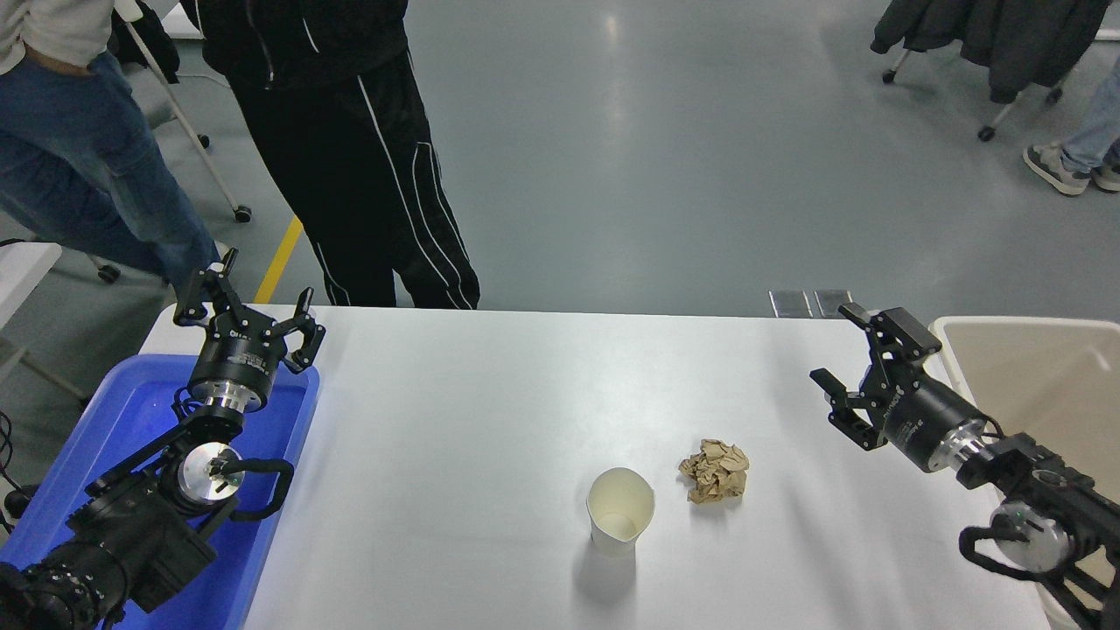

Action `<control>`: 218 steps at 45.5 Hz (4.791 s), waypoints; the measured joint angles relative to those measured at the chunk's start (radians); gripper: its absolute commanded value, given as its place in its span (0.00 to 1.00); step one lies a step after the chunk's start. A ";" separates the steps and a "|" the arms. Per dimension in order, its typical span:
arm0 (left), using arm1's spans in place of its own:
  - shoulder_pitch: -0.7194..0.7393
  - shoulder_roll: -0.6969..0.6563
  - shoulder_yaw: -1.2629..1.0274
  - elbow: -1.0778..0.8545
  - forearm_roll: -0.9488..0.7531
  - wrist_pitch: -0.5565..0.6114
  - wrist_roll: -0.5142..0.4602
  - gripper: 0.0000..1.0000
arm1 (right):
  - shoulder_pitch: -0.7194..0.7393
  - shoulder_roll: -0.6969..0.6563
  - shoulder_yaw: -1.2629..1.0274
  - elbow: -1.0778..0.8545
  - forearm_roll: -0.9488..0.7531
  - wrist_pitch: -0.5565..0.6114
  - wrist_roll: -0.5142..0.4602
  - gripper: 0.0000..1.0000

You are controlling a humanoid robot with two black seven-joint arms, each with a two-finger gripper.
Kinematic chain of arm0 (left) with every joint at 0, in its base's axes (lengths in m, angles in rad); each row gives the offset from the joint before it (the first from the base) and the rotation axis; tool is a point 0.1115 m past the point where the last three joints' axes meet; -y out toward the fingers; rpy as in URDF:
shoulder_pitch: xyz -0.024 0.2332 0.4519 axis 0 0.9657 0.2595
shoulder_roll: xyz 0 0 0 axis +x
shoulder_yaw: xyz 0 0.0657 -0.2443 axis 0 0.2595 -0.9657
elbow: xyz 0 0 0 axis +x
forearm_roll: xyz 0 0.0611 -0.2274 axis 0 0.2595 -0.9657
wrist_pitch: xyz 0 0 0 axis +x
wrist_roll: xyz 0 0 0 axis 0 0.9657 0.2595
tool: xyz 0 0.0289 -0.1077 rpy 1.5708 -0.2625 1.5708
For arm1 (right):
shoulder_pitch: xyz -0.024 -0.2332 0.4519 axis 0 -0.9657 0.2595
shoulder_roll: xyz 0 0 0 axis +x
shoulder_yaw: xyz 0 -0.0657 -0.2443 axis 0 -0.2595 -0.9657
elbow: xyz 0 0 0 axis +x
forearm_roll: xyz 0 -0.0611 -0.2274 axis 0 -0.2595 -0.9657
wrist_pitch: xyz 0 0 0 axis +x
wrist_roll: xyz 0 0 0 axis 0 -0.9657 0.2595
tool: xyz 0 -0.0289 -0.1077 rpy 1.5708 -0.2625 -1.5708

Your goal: Dispose of the paper cup in the dustbin

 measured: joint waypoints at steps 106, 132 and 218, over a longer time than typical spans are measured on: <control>0.000 0.000 0.000 0.000 0.000 0.000 0.000 1.00 | 0.933 0.425 -1.393 -0.123 -0.547 -0.106 0.032 0.94; 0.000 0.000 0.000 0.000 0.000 0.000 0.000 1.00 | 0.920 0.455 -1.420 -0.174 -0.549 -0.119 0.061 0.00; 0.000 0.000 0.000 0.000 0.000 0.000 0.000 1.00 | 1.529 0.166 -1.532 0.233 -0.382 0.016 0.067 0.00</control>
